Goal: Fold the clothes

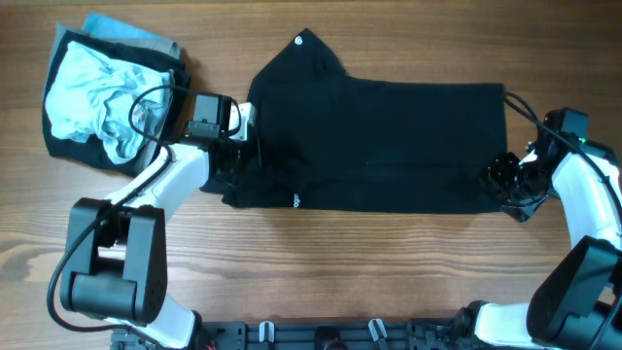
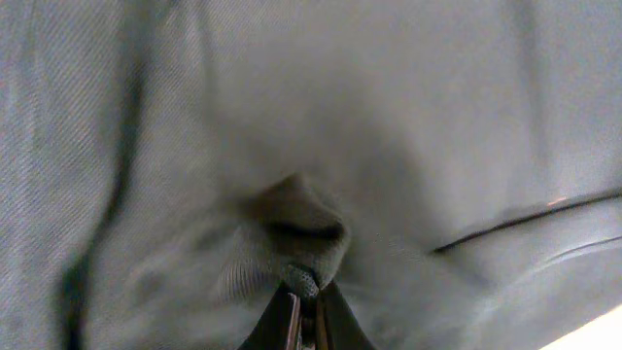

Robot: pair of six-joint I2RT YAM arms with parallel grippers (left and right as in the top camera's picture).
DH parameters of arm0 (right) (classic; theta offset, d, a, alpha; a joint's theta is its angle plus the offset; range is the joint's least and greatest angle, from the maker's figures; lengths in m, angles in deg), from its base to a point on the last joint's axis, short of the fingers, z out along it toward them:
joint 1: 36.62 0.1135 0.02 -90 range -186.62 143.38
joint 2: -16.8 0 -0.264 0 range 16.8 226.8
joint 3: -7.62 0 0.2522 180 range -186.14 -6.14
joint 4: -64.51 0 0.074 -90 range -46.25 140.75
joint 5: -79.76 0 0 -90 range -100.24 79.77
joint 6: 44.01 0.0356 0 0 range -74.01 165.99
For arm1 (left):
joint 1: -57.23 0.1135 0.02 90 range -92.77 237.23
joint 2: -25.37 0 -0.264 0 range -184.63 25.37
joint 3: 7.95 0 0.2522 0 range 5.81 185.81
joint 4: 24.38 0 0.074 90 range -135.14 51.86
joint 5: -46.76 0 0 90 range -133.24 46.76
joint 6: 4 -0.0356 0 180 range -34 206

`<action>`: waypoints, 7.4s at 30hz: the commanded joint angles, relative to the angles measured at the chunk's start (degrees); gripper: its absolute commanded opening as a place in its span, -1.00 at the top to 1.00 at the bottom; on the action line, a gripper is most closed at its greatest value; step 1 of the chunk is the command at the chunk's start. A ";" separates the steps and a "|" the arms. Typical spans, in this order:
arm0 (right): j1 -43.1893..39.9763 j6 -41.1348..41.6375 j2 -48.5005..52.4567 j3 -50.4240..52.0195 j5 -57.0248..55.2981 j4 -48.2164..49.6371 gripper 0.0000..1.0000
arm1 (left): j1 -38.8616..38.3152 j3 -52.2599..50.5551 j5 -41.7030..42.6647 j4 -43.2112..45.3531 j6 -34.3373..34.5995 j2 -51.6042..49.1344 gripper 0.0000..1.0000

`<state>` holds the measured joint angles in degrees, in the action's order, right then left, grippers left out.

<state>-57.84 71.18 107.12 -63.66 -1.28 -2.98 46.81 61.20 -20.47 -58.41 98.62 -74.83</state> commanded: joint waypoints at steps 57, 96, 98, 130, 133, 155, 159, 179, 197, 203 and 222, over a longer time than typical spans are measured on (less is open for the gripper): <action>-0.24 -1.05 -0.98 -0.94 0.57 0.26 -0.46 | -10.67 2.58 -6.14 -6.43 5.81 -4.61 0.92; -0.24 -1.01 -0.98 -0.94 0.57 0.44 -0.47 | -11.06 3.30 -1.81 -9.35 -4.90 -7.98 0.92; -0.24 -0.94 -0.98 -0.94 0.59 0.50 -0.47 | -11.82 3.30 -1.81 -7.23 -4.46 -8.46 0.92; -0.24 -1.16 -0.98 -0.94 0.57 0.28 -0.47 | -11.54 6.95 -7.19 -10.51 2.67 -2.36 0.92; -0.24 -1.07 -0.98 -0.94 0.57 0.35 -0.47 | -13.90 5.90 -9.05 -7.15 2.29 -4.22 0.92; -0.24 -1.25 -0.98 -0.94 0.55 -0.15 -0.47 | -9.53 21.40 -8.74 -3.10 6.49 -5.40 0.42; -0.24 -1.27 -0.98 -0.94 0.55 -0.11 -0.47 | -6.62 21.55 -9.84 -22.69 5.75 -3.80 0.14; -0.24 -7.21 -0.52 -0.81 -0.09 -1.18 -0.68 | -2.45 2.56 -20.37 -24.83 6.97 -4.22 0.92; -0.17 -21.09 -0.55 6.75 24.81 3.87 -0.15 | 14.40 2.73 -22.14 -28.33 7.28 -4.13 0.92; 1.46 -20.76 -0.55 6.86 23.19 3.50 -0.27 | 14.29 2.75 -22.14 -28.13 7.28 -4.13 0.39; 10.45 -10.78 3.80 12.04 22.47 16.83 0.14 | 14.29 2.73 -22.14 -28.20 7.28 -4.13 0.33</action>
<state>-47.65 57.98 108.59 -52.51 20.81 12.62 61.00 65.31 -42.11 -87.00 106.20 -78.24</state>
